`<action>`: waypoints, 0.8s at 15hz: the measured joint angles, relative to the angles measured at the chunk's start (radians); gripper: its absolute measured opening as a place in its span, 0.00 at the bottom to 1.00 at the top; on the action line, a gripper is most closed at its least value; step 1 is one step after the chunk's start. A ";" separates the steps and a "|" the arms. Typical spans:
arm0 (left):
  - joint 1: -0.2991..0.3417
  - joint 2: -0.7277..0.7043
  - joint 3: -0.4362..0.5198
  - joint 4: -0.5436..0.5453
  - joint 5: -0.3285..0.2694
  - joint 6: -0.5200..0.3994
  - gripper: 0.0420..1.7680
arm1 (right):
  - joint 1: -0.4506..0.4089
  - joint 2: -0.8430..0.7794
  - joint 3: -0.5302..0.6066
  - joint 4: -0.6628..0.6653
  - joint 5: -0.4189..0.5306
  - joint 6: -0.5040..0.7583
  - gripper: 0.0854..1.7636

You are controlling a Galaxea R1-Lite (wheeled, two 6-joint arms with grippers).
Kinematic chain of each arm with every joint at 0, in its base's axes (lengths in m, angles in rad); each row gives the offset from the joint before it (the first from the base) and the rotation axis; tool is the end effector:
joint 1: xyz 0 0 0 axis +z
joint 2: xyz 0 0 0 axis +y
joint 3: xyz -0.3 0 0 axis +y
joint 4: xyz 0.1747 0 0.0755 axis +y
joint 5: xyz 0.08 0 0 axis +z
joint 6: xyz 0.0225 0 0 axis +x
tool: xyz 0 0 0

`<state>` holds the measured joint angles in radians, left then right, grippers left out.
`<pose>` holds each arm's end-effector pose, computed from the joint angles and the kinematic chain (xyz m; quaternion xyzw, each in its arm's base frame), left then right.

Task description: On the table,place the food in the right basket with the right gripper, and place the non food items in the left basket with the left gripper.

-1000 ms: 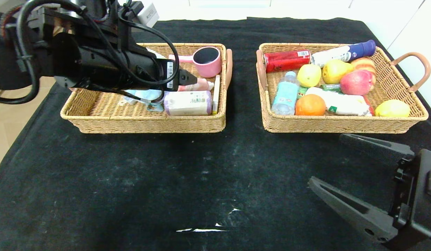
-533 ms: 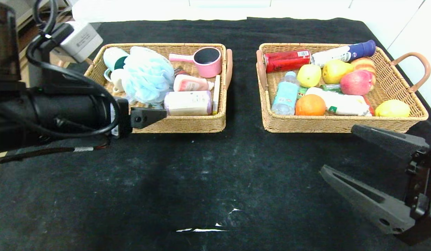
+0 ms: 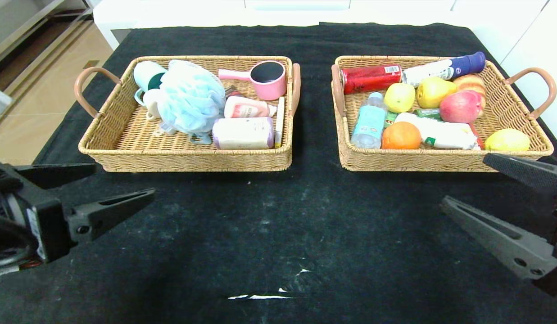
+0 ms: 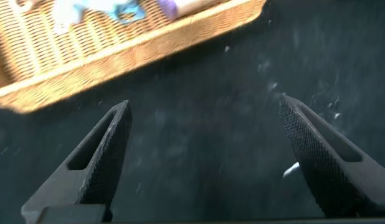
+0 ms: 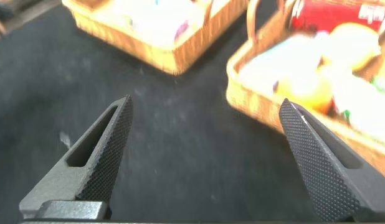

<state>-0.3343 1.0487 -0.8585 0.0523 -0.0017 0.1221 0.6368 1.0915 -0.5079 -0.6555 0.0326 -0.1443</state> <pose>0.1282 -0.0446 0.2765 0.0797 0.1089 -0.1730 0.9756 0.1212 0.0905 0.2403 -0.0574 -0.0579 0.3249 0.9422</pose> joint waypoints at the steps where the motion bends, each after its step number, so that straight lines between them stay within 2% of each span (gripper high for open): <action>1: 0.016 -0.021 0.015 0.004 0.001 -0.001 0.96 | 0.000 -0.039 -0.016 0.122 0.000 -0.013 0.97; 3: 0.045 -0.074 0.037 0.008 0.003 -0.006 0.96 | 0.003 -0.130 -0.080 0.372 -0.004 -0.031 0.97; 6: 0.091 -0.185 0.059 0.019 -0.004 -0.006 0.96 | -0.029 -0.279 -0.169 0.587 -0.055 -0.039 0.97; 9: 0.132 -0.304 0.062 0.093 -0.009 0.000 0.96 | -0.139 -0.430 -0.207 0.776 -0.073 -0.039 0.97; 12: 0.177 -0.406 0.053 0.151 -0.017 0.004 0.97 | -0.268 -0.565 -0.256 0.969 -0.011 -0.029 0.97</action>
<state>-0.1572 0.6428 -0.8053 0.2030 -0.0187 0.1264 0.3685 0.5268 -0.7638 0.3130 0.0211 -0.1736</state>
